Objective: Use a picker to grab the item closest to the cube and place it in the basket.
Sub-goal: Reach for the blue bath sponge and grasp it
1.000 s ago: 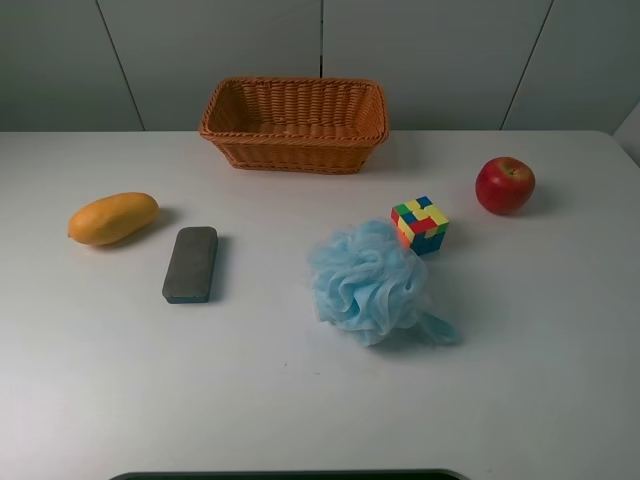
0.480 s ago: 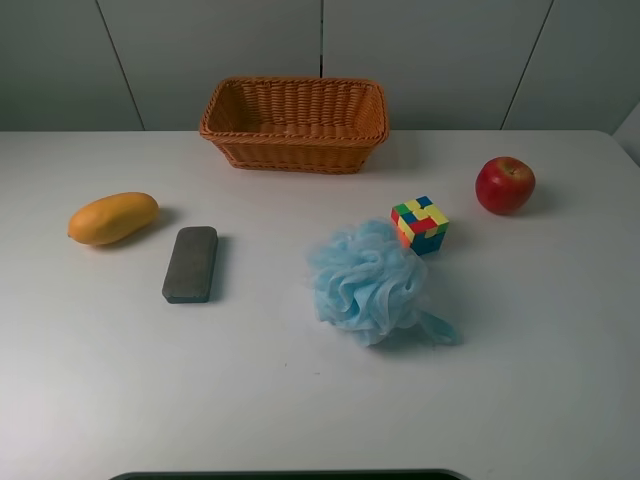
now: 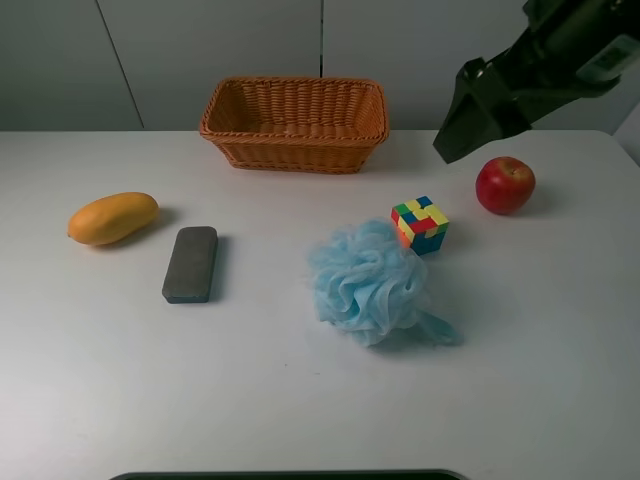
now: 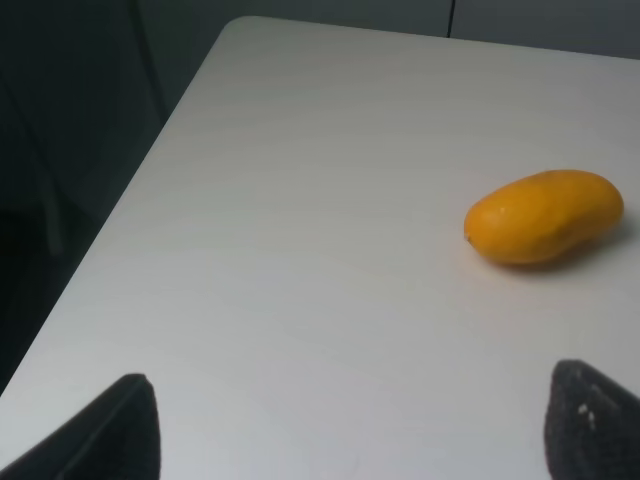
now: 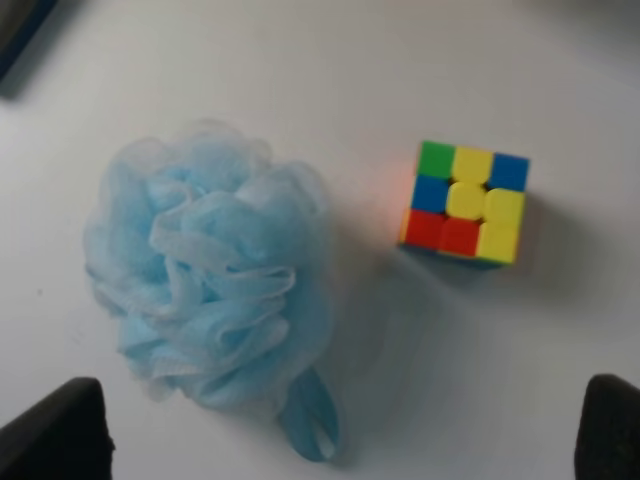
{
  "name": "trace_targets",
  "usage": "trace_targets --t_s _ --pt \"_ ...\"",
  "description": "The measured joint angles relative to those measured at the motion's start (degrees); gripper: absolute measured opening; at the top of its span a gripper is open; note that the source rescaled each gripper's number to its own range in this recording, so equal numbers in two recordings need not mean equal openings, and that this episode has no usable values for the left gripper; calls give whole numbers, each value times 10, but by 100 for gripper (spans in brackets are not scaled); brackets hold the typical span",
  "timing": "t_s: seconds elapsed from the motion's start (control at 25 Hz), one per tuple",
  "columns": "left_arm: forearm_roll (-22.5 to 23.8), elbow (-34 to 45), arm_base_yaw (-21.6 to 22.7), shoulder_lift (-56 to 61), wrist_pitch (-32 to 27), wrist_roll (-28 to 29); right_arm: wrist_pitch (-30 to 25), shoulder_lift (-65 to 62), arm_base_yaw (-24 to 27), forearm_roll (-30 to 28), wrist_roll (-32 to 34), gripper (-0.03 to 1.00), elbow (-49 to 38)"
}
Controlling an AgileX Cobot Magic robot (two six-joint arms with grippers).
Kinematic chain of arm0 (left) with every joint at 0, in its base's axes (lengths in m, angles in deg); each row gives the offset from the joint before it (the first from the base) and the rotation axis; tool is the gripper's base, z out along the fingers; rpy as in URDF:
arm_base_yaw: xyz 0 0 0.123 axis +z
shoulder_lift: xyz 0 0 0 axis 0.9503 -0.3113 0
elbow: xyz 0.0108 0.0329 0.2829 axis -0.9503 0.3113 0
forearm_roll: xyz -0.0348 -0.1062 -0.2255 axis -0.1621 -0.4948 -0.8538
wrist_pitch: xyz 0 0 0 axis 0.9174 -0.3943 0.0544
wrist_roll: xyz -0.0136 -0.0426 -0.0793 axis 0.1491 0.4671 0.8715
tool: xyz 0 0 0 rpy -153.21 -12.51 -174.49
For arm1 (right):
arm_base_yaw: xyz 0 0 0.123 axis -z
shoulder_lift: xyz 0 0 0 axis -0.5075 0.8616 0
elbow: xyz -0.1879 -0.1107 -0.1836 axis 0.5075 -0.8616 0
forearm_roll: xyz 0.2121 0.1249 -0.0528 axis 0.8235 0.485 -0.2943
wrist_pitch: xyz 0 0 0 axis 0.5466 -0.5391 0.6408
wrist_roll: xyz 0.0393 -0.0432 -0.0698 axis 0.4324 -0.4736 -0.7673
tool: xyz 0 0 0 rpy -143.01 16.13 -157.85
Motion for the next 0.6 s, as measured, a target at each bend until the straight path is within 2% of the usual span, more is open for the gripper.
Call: trace_targets --t_s 0.24,0.6 --pt "0 0 0 0 0 0 18 80 -63 -5 84 100 -28" --pt "0 0 0 0 0 0 157 169 -102 29 108 100 -88"
